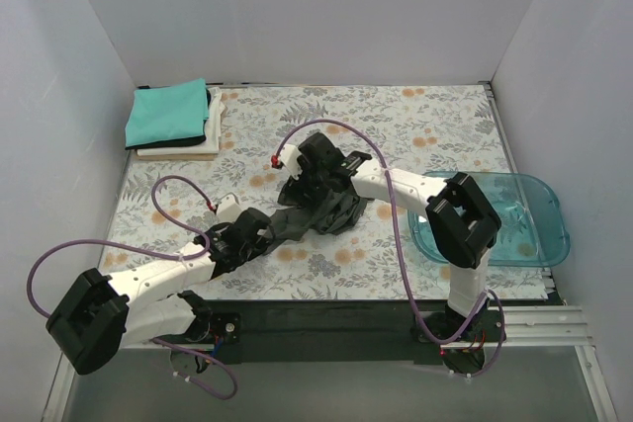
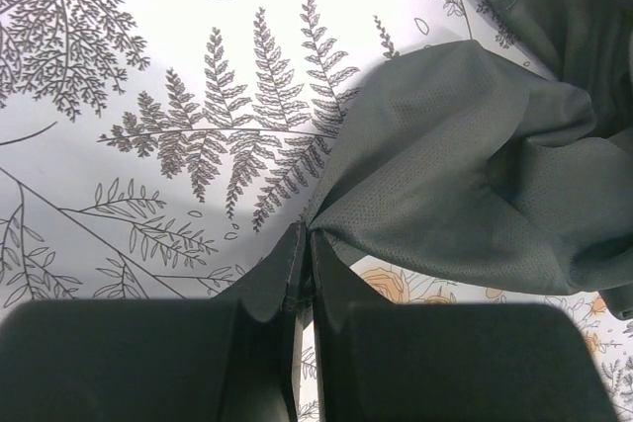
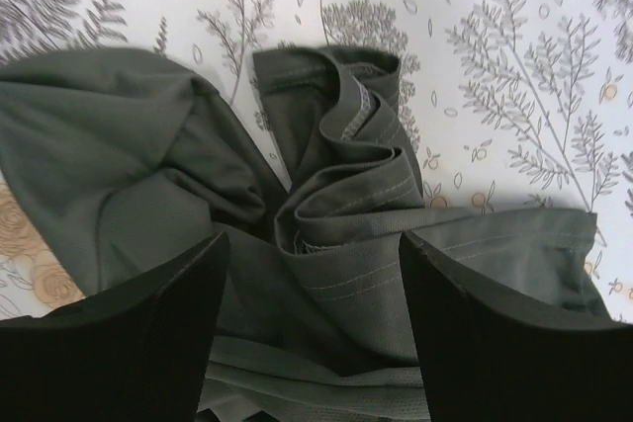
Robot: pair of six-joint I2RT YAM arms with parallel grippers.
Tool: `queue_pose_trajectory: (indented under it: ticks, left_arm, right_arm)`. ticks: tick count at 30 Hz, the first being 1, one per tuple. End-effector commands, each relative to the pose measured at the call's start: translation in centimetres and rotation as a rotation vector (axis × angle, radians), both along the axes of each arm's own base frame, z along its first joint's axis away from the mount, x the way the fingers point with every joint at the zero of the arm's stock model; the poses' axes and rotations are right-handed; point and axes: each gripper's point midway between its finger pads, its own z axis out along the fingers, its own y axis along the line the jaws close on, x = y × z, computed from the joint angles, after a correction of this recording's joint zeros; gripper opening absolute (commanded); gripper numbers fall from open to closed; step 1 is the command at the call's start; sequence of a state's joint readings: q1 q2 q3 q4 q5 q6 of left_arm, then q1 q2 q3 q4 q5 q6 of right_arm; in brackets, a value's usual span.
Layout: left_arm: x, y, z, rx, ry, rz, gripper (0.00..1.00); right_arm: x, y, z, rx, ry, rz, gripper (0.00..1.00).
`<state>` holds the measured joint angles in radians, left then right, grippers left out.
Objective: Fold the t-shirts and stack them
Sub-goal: Flatten the tshirt out
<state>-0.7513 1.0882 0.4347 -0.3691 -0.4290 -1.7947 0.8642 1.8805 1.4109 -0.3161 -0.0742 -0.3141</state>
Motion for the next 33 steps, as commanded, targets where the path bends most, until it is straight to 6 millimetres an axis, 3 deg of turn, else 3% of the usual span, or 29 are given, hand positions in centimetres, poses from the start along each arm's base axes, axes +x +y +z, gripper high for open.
queue_pose_trajectory:
  ticks: [1, 5, 7, 8, 12, 14, 16, 19, 20, 22, 24, 25, 26, 28, 29, 33]
  left_arm:
    - [-0.1, 1.2, 0.1, 0.038, -0.012, 0.039, 0.00]
    - [0.0, 1.4, 0.2, 0.051, -0.016, 0.046, 0.00]
    - [0.0, 1.5, 0.2, 0.054, -0.017, 0.051, 0.00]
    - [0.0, 1.5, 0.3, 0.056, -0.016, 0.052, 0.00]
    - [0.0, 1.9, 0.3, 0.064, -0.019, 0.068, 0.00]
    - [0.2, 1.9, 0.6, 0.062, -0.028, 0.075, 0.00]
    - [0.8, 1.8, 1.5, 0.062, -0.051, 0.089, 0.00]
    - [2.3, 2.1, 3.9, 0.082, -0.110, 0.135, 0.00]
    - [2.6, 2.2, 4.5, 0.093, -0.122, 0.150, 0.00]
    - [3.9, 2.7, 7.3, 0.111, -0.176, 0.206, 0.00]
    - [4.8, 3.1, 9.3, 0.135, -0.221, 0.243, 0.00]
    - [5.8, 3.6, 12.0, 0.153, -0.276, 0.289, 0.00]
    - [6.1, 3.8, 13.3, 0.165, -0.297, 0.310, 0.00]
    - [6.6, 4.5, 15.9, 0.201, -0.329, 0.338, 0.00]
    - [7.3, 4.6, 19.1, 0.189, -0.389, 0.367, 0.00]
    - [7.8, 5.6, 27.3, 0.154, -0.532, 0.401, 0.00]
  right_arm:
    - [0.2, -1.1, -0.4, -0.051, -0.006, -0.016, 0.74]
    - [0.7, -2.1, -1.3, -0.091, -0.013, -0.077, 0.70]
    - [1.4, -2.4, -1.1, -0.099, -0.030, -0.113, 0.54]
    - [1.9, -2.6, -0.7, -0.100, -0.050, -0.147, 0.37]
    - [3.1, -2.8, 0.7, -0.090, -0.096, -0.213, 0.08]
    - [3.6, -2.8, 2.0, -0.063, -0.124, -0.246, 0.01]
    - [4.3, -2.9, 3.3, -0.039, -0.159, -0.288, 0.01]
    - [5.8, -4.2, 6.6, 0.007, -0.242, -0.397, 0.01]
    - [6.2, -4.9, 8.6, 0.042, -0.275, -0.435, 0.01]
    - [6.8, -6.1, 10.7, 0.092, -0.307, -0.501, 0.01]
    - [7.2, -8.0, 14.4, 0.170, -0.351, -0.555, 0.01]
    - [7.3, -8.7, 15.5, 0.202, -0.368, -0.580, 0.01]
    - [7.2, -10.0, 18.2, 0.258, -0.402, -0.604, 0.01]
    - [7.0, -11.0, 20.9, 0.313, -0.445, -0.608, 0.01]
    - [6.5, -12.0, 23.6, 0.353, -0.494, -0.608, 0.01]
    - [4.7, -14.2, 30.6, 0.456, -0.613, -0.612, 0.01]
